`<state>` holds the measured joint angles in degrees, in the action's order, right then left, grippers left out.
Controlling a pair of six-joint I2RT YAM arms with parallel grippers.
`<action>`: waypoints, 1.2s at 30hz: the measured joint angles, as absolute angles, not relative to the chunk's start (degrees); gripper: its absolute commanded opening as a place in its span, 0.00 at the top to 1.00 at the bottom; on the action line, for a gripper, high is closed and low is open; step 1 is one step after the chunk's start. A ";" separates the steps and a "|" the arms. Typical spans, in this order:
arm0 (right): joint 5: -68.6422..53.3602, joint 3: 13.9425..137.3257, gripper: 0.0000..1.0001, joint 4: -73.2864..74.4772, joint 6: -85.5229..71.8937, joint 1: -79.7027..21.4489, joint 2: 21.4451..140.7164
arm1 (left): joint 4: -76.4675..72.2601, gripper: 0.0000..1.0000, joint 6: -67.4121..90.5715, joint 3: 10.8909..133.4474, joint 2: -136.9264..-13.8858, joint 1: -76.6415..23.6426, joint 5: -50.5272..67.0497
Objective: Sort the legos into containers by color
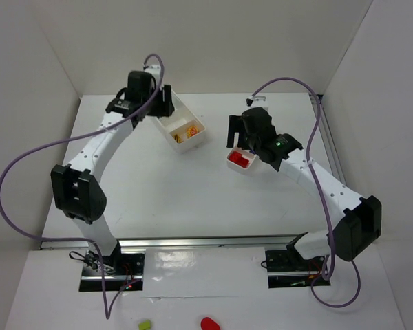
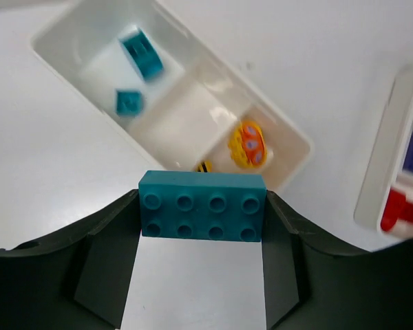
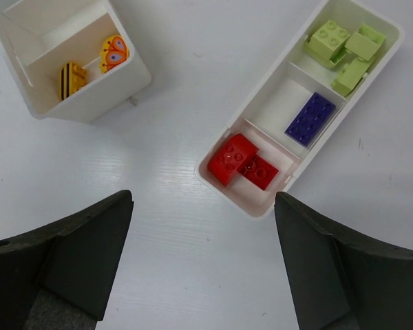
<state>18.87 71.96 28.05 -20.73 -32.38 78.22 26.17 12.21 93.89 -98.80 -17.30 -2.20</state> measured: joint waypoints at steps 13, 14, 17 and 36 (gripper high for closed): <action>22.46 72.88 0.09 26.52 -20.73 -31.92 82.96 | 30.85 0.70 17.45 129.91 -132.05 -9.08 -2.11; 22.74 73.14 0.09 26.46 -20.73 -31.77 83.66 | 30.87 0.65 17.93 130.58 -133.73 -8.62 -2.00; 23.09 74.30 0.09 26.37 -20.73 -31.14 86.26 | 30.02 0.13 18.48 132.03 -137.75 -7.33 -1.28; 33.36 80.97 0.00 34.61 -29.80 -30.50 91.94 | 26.15 0.00 19.51 114.45 -111.11 -7.01 8.08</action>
